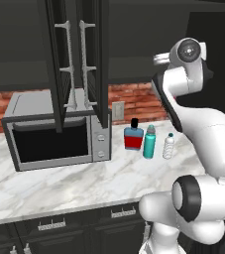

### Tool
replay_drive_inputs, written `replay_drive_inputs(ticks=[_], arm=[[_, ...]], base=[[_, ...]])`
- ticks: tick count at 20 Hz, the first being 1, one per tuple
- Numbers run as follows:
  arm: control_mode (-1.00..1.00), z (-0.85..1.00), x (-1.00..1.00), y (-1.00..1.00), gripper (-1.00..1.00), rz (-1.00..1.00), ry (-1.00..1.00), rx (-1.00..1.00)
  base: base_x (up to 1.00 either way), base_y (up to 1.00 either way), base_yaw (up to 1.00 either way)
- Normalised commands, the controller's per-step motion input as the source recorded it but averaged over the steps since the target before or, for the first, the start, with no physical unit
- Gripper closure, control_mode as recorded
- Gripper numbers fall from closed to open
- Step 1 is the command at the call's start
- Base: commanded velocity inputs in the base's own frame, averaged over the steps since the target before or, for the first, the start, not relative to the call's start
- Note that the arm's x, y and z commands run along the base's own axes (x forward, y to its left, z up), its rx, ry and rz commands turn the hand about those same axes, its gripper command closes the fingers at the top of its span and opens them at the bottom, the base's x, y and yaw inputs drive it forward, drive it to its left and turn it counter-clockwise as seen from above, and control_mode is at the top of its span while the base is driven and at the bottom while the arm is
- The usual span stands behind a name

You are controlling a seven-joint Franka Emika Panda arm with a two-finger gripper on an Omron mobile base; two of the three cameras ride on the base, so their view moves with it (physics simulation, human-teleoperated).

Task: Sort all alcoholic drinks to one cabinet, and non-alcoholic drinks to the other.

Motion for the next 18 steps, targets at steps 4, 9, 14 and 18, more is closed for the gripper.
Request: replay_drive_inputs(ticks=[4, 9, 14, 18], arm=[[-1.00, -0.09, 0.44, -0.04, 1.00, 0.00, 0.01, 0.00], [-1.00, -0.10, 0.43, -0.03, 1.00, 0.00, 0.02, 0.00], [-1.00, -0.11, 0.42, -0.04, 1.00, 0.00, 0.03, 0.00], [-1.00, -0.14, 0.40, -0.04, 1.00, 0.00, 0.02, 0.00]], base=[[0.00, 0.00, 0.00], [0.00, 0.00, 0.00], [0.00, 0.00, 0.00], [0.00, 0.00, 0.00]])
